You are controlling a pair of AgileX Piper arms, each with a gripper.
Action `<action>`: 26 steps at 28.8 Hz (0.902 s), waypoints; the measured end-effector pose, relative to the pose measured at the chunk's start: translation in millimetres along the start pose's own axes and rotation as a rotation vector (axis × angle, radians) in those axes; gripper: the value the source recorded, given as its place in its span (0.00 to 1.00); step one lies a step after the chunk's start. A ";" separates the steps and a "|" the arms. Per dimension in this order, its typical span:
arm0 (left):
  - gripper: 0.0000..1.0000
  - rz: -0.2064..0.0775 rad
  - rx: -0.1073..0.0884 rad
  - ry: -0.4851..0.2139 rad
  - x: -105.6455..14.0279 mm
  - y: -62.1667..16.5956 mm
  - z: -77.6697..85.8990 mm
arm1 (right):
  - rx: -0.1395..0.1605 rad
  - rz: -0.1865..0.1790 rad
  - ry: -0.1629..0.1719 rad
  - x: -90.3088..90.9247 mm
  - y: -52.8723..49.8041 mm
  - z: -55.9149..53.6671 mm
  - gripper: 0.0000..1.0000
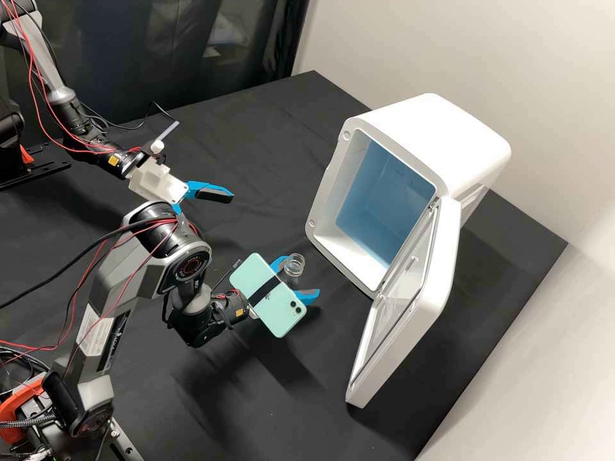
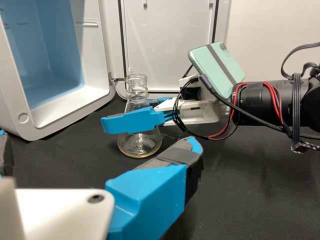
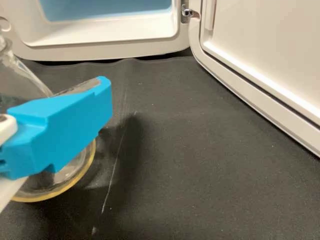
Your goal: Place the flask in the incubator
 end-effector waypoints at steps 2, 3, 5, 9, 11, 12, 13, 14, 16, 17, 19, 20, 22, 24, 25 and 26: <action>1.00 0.000 0.000 0.000 0.0 0.0 0.0 | 0.000 0.000 0.000 0.0 0.0 0.0 0.00; 1.00 0.000 0.000 0.000 0.0 0.0 0.0 | 0.000 0.000 0.000 0.0 0.0 0.0 0.00; 1.00 0.000 0.000 0.000 0.0 0.0 0.0 | 0.000 0.000 0.000 0.0 0.0 0.0 0.00; 1.00 0.000 0.000 0.000 0.0 0.0 0.0 | 0.000 0.000 0.000 0.0 0.0 0.0 0.00; 1.00 -0.001 0.001 -0.003 0.0 -0.2 0.8 | 0.000 0.000 0.000 0.0 0.0 0.0 0.00; 1.00 -0.001 0.000 -0.002 0.0 -0.2 0.7 | 0.000 0.000 0.000 0.0 0.0 0.0 0.00; 1.00 -0.001 0.000 -0.002 0.0 -0.2 0.7 | 0.000 0.000 0.000 0.0 0.0 0.0 0.00; 1.00 -0.001 0.000 -0.002 0.0 -0.2 0.7 | 0.000 0.000 0.000 0.0 0.0 0.0 0.00; 1.00 -0.001 0.000 -0.002 0.0 -0.2 0.7 | 0.000 0.000 0.000 0.0 0.0 0.0 0.00; 1.00 -0.001 0.000 -0.002 0.0 -0.2 0.7 | 0.000 0.000 0.000 0.0 0.0 0.0 0.00; 1.00 -0.001 0.000 -0.002 0.0 -0.2 0.7 | 0.000 -0.001 -0.001 -0.4 0.8 -0.9 0.00; 1.00 -0.001 0.000 -0.002 0.0 -0.2 0.7 | 0.000 -0.004 -0.004 -0.8 1.2 -1.4 0.00; 1.00 -0.001 0.000 -0.002 0.0 -0.2 0.7 | 0.001 0.001 -0.005 -3.5 5.9 -4.3 0.00; 1.00 -0.001 0.000 -0.002 0.0 -0.2 0.7 | 0.005 0.023 -0.005 -7.7 12.9 -5.2 0.00; 1.00 -0.001 0.000 -0.002 0.0 -0.2 0.7 | 0.012 0.035 -0.002 -9.8 16.6 -5.9 0.00; 1.00 -0.001 0.001 -0.003 0.0 -0.3 1.0 | 0.023 0.059 0.004 -14.4 23.4 -7.8 0.00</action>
